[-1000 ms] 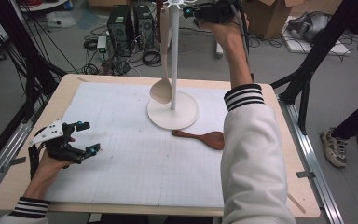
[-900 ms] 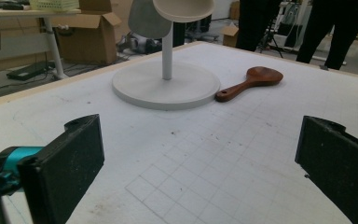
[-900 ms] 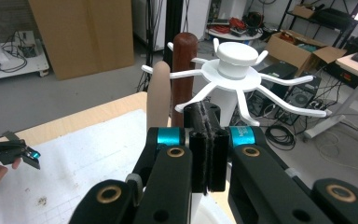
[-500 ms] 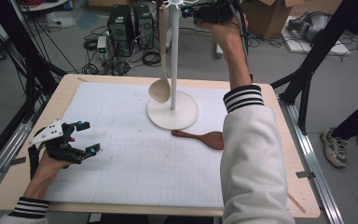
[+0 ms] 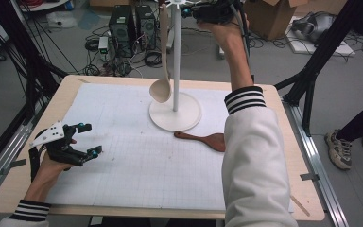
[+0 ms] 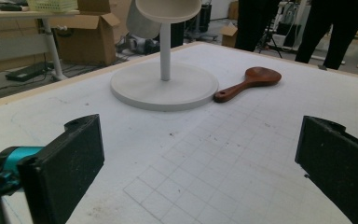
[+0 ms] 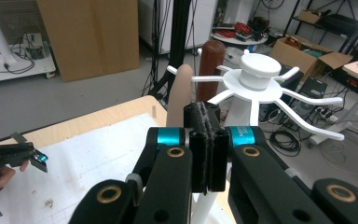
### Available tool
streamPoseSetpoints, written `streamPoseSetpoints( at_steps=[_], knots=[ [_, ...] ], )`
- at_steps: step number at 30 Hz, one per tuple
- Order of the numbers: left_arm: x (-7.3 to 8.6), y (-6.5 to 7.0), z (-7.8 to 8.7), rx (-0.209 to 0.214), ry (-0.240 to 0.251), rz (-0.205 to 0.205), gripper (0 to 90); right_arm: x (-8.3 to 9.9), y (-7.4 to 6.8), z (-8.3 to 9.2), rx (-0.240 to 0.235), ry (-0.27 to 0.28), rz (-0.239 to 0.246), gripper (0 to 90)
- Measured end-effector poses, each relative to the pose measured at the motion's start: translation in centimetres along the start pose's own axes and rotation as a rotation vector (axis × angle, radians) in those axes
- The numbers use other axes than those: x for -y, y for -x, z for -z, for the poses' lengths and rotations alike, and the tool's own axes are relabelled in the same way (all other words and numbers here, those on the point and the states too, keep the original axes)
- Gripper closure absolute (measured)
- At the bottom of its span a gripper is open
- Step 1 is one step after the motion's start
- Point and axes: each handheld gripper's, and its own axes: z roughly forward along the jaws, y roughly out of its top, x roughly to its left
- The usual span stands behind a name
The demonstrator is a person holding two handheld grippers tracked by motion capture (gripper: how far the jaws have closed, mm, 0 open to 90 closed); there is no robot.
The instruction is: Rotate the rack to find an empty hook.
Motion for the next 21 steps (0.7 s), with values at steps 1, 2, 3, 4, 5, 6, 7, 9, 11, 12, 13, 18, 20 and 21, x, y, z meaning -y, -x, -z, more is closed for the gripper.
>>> streamPoseSetpoints(
  at_steps=[1, 2, 3, 4, 5, 6, 7, 9, 11, 12, 13, 18, 20, 21],
  knots=[
    [0.0, 0.0, 0.01, 0.001, 0.0, 0.0, 1.7, -0.01, -0.03, -0.04, -0.002, 0.002, -0.003, 90.0],
    [0.0, 0.02, 0.0, 0.002, 0.0, 0.001, 1.7, -0.02, -0.06, -0.05, -0.003, 0.0, -0.003, 90.0],
    [-0.01, 0.01, 0.0, 0.001, 0.0, 0.0, 1.7, -0.03, -0.06, -0.07, -0.002, 0.0, -0.001, 90.0],
    [0.0, 0.02, 0.0, 0.002, 0.0, 0.002, 1.7, -0.04, -0.04, -0.09, -0.002, 0.002, 0.0, 90.0],
    [-0.01, 0.02, 0.01, 0.003, -0.002, 0.0, 1.7, -0.04, -0.06, -0.11, -0.005, 0.002, 0.0, 90.0],
    [0.0, 0.03, 0.0, 0.003, 0.0, 0.002, 1.7, -0.05, -0.09, -0.12, -0.004, 0.001, 0.0, 90.0],
    [0.0, 0.03, -0.01, 0.003, 0.001, 0.002, 1.7, -0.06, -0.1, -0.13, -0.005, 0.001, -0.001, 90.0],
    [-0.01, 0.02, 0.0, 0.004, -0.001, 0.001, 1.7, -0.07, -0.1, -0.19, -0.006, 0.003, 0.001, 90.0],
    [-0.01, 0.01, 0.01, 0.002, 0.001, 0.0, 1.7, -0.09, -0.13, -0.23, -0.007, 0.003, 0.0, 90.0],
    [-0.01, 0.01, 0.02, 0.002, 0.001, 0.0, 1.7, -0.1, -0.14, -0.24, -0.01, 0.003, -0.003, 90.0],
    [-0.01, 0.0, 0.02, 0.002, 0.001, 0.001, 1.7, -0.11, -0.17, -0.28, -0.012, 0.005, -0.003, 90.0],
    [-0.01, -0.05, 0.1, 0.001, 0.003, 0.003, 1.7, -0.01, -0.07, -0.1, -0.01, 0.007, -0.001, 90.0],
    [-0.02, -0.08, 0.11, -0.001, 0.003, 0.002, 1.7, 0.13, -0.03, 0.14, -0.009, 0.009, -0.002, 90.0],
    [-0.01, -0.08, 0.11, -0.001, 0.003, 0.002, 1.7, 0.21, -0.02, 0.26, -0.008, 0.009, -0.005, 90.0]
  ],
)
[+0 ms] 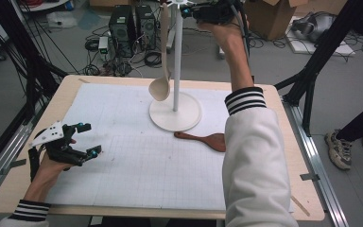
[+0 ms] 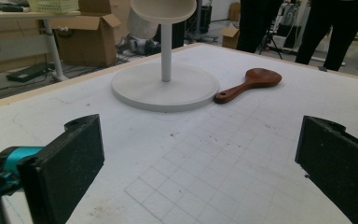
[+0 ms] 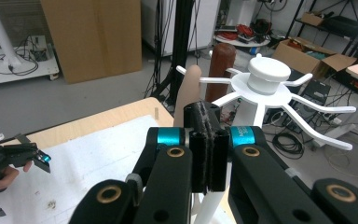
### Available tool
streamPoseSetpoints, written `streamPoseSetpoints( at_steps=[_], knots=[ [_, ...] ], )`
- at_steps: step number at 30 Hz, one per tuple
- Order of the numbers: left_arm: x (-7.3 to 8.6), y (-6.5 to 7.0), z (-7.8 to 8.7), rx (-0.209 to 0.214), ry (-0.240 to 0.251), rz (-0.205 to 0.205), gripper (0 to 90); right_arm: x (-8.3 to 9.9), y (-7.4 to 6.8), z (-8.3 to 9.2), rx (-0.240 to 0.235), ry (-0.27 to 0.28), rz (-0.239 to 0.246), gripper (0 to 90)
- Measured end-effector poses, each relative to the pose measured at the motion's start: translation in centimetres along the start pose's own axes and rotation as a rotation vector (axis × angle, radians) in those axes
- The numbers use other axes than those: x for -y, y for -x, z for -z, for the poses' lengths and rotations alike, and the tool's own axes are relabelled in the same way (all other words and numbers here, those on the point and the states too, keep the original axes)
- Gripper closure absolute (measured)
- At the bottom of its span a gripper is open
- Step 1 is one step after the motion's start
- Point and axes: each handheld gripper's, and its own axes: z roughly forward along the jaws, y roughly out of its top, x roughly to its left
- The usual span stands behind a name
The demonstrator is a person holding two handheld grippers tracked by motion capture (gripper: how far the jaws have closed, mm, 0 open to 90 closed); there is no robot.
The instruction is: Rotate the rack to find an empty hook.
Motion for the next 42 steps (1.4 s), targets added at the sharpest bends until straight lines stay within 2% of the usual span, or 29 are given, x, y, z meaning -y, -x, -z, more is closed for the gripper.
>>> streamPoseSetpoints(
  at_steps=[8, 15, 21, 28, 32, 35, 39, 42],
  knots=[
    [0.0, 0.0, -0.1, -0.003, -0.004, 0.0, 1.7, 1.3, 0.4, 1.1, 0.008, 0.004, -0.008, 90.0],
    [0.1, 0.1, -0.1, -0.003, -0.007, -0.003, 1.7, 3.2, 0.8, 2.9, 0.008, 0.008, -0.017, 89.6],
    [0.1, 0.1, -0.3, -0.003, -0.014, -0.007, 1.7, 5.0, 1.1, 4.6, 0.006, 0.015, -0.023, 83.8],
    [0.2, 0.1, -0.4, -0.004, -0.016, -0.004, 1.7, 7.3, 1.0, 5.9, 0.013, -0.022, -0.019, 74.1],
    [0.2, 0.0, -0.2, -0.007, -0.01, 0.0, 1.7, 8.8, 0.9, 6.5, 0.004, -0.024, -0.023, 64.4],
    [0.2, 0.0, -0.2, -0.008, -0.011, 0.003, 1.7, 9.7, 0.7, 6.8, 0.017, -0.046, -0.024, 48.6],
    [0.3, 0.0, -0.3, -0.006, -0.019, 0.0, 1.7, 10.9, 0.4, 7.2, 0.01, -0.053, -0.033, 25.0],
    [0.3, 0.0, -0.4, -0.006, -0.02, -0.001, 1.7, 11.6, 0.2, 7.4, 0.02, -0.068, -0.01, 13.6]
  ],
)
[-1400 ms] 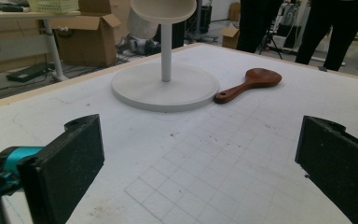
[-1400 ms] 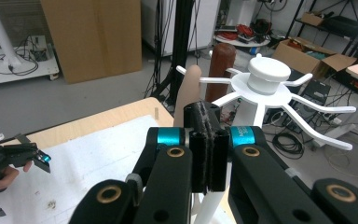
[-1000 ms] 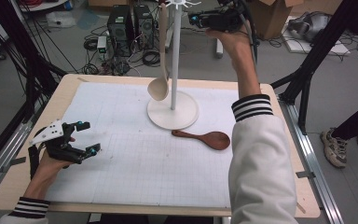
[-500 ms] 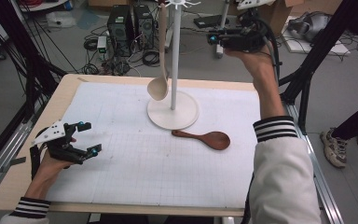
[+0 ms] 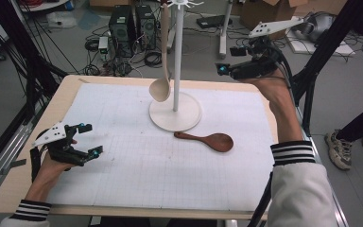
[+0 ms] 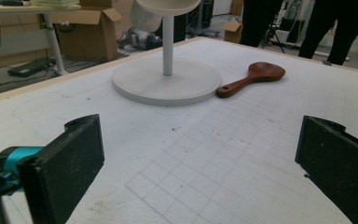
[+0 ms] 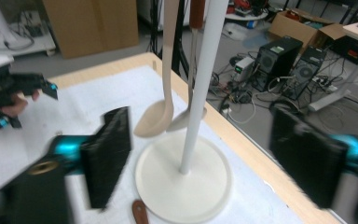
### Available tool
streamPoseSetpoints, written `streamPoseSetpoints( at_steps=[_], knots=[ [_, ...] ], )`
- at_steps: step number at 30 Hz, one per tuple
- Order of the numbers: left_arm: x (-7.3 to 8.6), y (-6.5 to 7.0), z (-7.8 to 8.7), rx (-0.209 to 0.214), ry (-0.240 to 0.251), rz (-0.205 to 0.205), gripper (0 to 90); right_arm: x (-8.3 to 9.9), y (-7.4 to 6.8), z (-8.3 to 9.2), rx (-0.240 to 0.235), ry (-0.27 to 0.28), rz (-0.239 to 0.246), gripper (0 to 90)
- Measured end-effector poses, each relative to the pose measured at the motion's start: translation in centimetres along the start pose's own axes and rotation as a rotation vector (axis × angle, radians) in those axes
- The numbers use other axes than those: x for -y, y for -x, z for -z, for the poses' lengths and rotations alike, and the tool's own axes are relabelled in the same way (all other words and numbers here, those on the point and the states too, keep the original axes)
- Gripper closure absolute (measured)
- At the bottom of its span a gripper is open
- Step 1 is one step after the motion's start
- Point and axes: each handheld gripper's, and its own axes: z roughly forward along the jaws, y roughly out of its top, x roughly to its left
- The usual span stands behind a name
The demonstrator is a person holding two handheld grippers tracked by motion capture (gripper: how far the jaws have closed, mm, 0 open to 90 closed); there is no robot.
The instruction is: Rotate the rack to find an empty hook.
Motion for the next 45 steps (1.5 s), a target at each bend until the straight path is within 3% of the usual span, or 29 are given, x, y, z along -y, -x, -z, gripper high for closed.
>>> streamPoseSetpoints(
  at_steps=[5, 22, 31, 45],
  knots=[
    [0.0, 0.0, 0.0, -0.002, -0.003, -0.001, 1.7, 1.1, -0.2, 0.3, -0.014, 0.012, 0.018, 1.6],
    [0.1, -0.2, 0.1, -0.004, 0.001, 0.006, 1.7, 6.3, -1.5, 1.4, -0.032, 0.023, 0.053, 0.5],
    [0.1, -0.2, 0.1, -0.005, 0.002, 0.008, 1.7, 9.6, -2.1, 1.8, -0.029, 0.041, 0.023, 0.5],
    [0.1, -0.2, 0.2, -0.004, 0.002, 0.01, 1.7, 12.3, -2.5, 1.0, -0.042, 0.038, -0.001, 0.5]
  ],
)
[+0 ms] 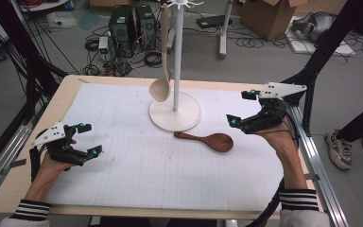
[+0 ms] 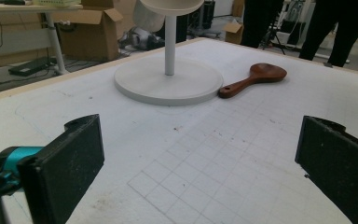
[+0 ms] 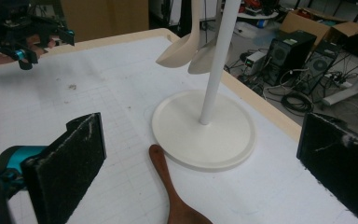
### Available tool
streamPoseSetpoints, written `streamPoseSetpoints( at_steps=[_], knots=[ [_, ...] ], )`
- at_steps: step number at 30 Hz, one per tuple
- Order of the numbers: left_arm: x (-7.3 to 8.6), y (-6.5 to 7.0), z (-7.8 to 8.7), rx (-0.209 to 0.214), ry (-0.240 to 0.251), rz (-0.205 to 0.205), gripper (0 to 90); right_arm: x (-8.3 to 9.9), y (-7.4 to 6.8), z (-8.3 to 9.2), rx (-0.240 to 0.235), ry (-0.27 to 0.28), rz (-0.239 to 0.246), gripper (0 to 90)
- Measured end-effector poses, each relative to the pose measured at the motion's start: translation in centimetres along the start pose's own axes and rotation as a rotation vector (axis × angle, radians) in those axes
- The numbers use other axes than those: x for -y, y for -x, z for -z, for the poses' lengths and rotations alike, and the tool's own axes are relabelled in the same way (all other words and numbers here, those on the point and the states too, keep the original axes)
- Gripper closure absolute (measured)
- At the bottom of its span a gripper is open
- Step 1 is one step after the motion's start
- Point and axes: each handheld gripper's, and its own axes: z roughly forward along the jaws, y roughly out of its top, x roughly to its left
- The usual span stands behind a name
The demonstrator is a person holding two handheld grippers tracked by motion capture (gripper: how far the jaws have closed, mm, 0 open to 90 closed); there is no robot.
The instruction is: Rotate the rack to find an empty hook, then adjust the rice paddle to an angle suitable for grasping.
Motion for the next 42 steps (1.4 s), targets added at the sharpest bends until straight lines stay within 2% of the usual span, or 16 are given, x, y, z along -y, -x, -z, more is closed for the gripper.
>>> streamPoseSetpoints(
  at_steps=[10, 22, 37, 42],
  knots=[
    [-0.1, 0.1, 0.1, -0.002, 0.002, -0.002, 1.7, 1.0, -0.1, -0.2, -0.003, 0.0, -0.013, 0.5],
    [-0.1, 0.0, 0.1, -0.002, 0.003, -0.001, 1.7, 1.1, 0.0, -0.4, -0.007, -0.007, -0.011, 0.5],
    [0.0, -0.1, 0.0, 0.0, -0.005, 0.001, 1.7, 1.0, 0.4, -1.1, -0.032, -0.056, 0.004, 0.6],
    [0.0, 0.0, 0.0, -0.004, -0.001, 0.002, 1.7, 0.7, 0.5, -1.4, -0.038, -0.078, 0.009, 5.0]
  ],
)
